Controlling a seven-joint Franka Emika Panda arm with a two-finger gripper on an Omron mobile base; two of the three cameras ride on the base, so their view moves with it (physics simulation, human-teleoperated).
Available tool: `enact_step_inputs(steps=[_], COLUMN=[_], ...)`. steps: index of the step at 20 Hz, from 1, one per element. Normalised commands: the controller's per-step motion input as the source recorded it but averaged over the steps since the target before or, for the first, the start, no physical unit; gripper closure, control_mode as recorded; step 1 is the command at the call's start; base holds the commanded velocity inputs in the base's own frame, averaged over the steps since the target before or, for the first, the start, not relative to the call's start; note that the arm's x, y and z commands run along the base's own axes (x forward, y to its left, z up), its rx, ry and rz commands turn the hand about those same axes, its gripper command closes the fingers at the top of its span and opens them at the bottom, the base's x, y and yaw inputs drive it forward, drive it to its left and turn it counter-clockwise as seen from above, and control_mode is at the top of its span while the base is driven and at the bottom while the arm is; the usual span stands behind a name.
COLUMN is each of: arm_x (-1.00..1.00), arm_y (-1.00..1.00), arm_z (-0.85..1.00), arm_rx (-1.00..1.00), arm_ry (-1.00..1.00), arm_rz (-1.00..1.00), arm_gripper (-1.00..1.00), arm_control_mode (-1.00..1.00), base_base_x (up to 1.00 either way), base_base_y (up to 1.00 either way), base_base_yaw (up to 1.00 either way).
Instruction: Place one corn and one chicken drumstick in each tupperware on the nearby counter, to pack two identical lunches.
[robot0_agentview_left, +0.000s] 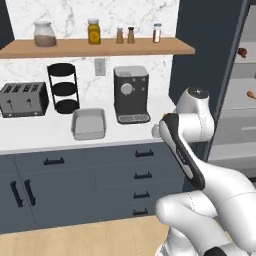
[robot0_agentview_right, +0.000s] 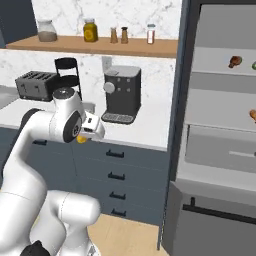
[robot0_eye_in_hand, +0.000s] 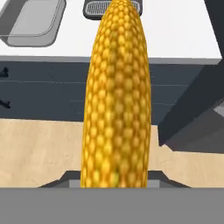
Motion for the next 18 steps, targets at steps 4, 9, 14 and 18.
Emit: enact_step_inputs(steps=[4,9,14,18], arm_x=[0.0,0.0,0.0,0.3], arm_y=[0.0,0.0,0.0,-0.21], arm_z=[0.0,0.0,0.0,-0.44], arm_rx=[0.0,0.0,0.0,0.0], arm_ry=[0.0,0.0,0.0,0.08], arm_rz=[0.0,0.0,0.0,-0.01], arm_gripper=[1.0,1.0,1.0,1.0], arm_control_mode=[1.0,1.0,1.0,-1.0], base_base_x=[1.0,1.0,0.92,0.16], base_base_y=[1.0,1.0,0.9,0.09], base_base_yaw=[-0.04,-0.1,-0.09,-0.02])
